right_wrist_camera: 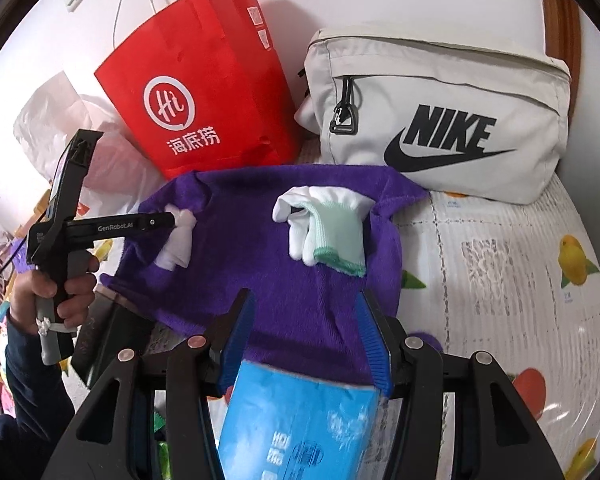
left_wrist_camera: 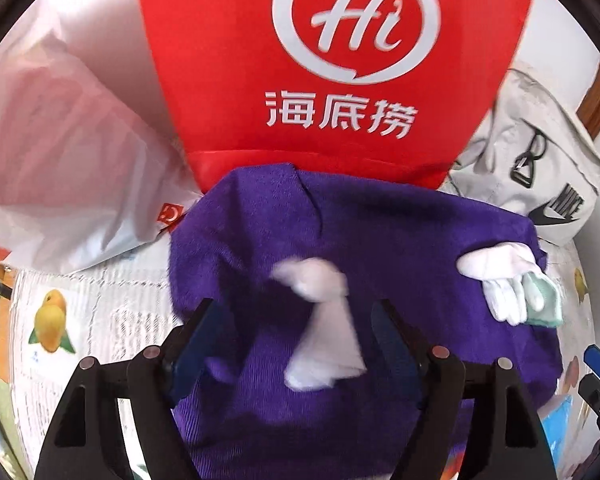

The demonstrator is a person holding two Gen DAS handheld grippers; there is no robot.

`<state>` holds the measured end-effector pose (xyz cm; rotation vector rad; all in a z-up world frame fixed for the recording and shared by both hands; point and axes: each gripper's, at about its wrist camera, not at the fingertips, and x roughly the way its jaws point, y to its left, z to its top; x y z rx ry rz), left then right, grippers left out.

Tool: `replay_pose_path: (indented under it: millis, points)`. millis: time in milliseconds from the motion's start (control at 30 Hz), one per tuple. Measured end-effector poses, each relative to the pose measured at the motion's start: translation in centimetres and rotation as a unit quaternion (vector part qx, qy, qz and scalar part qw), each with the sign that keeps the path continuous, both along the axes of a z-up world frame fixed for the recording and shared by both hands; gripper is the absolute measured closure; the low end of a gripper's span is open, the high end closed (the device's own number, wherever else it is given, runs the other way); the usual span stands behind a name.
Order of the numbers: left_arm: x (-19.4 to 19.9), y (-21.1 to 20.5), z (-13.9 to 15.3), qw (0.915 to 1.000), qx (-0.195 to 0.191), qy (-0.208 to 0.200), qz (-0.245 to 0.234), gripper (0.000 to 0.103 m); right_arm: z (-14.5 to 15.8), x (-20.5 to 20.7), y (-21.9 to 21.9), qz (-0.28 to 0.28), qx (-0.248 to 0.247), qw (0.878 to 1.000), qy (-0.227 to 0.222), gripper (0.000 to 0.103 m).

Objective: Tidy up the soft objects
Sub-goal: 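Release the glove onto the purple towel with the right tool while the left tool releases the tissue there, then grasp the yellow Adidas bag with the left tool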

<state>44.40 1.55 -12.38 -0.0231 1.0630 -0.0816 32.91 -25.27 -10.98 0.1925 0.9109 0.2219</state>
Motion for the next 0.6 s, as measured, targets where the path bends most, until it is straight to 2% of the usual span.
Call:
replay_pose_path:
  millis: [133,267,367,600]
  points:
    - [-3.3,0.6,2.1,0.9985,-0.027,-0.046,-0.010,0.026,0.5,-1.5,0.1,-0.001,0.003,1.000,-0.001,0.051]
    - [-6.4,1.5,3.5,0.9983,-0.031,-0.046,-0.015,0.026,1.3,-3.4,0.5,-0.002,0.005,1.000,-0.008,0.051]
    - [-8.6,2.5,4.3,0.9990,-0.008,-0.044,-0.004,0.026,2.0,-5.1,1.0,0.003,0.007,1.000,-0.013,0.051]
    - [-15.2,3.8,5.5,0.9988,-0.028,-0.041,-0.003,0.026,3.6,-10.0,2.5,0.017,0.001,0.999,-0.027,0.051]
